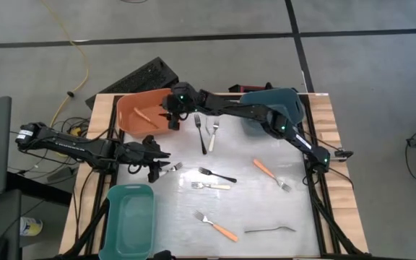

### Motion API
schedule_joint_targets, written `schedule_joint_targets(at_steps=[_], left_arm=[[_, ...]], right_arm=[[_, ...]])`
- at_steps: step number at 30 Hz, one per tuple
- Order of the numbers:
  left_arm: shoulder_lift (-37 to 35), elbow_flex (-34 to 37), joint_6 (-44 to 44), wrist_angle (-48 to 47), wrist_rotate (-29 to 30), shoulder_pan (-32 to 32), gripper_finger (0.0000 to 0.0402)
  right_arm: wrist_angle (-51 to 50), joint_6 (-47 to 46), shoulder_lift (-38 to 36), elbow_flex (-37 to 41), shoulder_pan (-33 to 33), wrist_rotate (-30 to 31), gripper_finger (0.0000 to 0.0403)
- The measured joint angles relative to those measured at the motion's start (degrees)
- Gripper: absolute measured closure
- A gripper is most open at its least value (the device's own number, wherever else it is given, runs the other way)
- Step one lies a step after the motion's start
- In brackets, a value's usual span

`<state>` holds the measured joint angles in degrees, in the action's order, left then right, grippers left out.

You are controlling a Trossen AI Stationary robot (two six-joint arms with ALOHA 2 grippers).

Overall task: Sort silverware by color (type)
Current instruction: Put the black fork into the green bin

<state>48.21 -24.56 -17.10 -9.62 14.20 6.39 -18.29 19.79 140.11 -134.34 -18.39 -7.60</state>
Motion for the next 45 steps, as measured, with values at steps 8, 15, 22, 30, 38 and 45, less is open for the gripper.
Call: schedule_joint_targets(at_steps=[8, 15, 22, 30, 38, 45], left_arm=[[0.00, 0.00, -0.85, -0.01, 0.00, 0.00, 0.0291], [0.00, 0.00, -1.16, -0.01, -0.02, 0.00, 0.0291], [0.00, 0.00, 3.23, 0.50, 4.36, 0.02, 0.0291], [0.61, 0.00, 9.77, 10.29, 16.31, -2.32, 0.0291], [1.70, 0.00, -2.69, 9.24, 17.22, -6.28, 0.0291], [1.70, 0.02, -18.76, 7.19, 15.32, -6.64, 0.0291]], right_arm=[[-32.51, 1.07, -16.08, -0.07, 0.38, -0.02, 0.0166], [-66.48, -7.96, -29.55, 6.20, 2.27, -0.80, 0.0179], [-52.96, -12.29, -50.58, 37.51, 10.33, 0.21, 0.0186], [-15.17, -17.98, -73.41, 79.89, 14.37, 0.42, 0.0187], [-8.16, -31.87, -89.84, 92.50, 11.43, 0.39, 0.0187], [-4.06, -34.56, -99.73, 92.52, 11.65, 13.23, 0.0187]])
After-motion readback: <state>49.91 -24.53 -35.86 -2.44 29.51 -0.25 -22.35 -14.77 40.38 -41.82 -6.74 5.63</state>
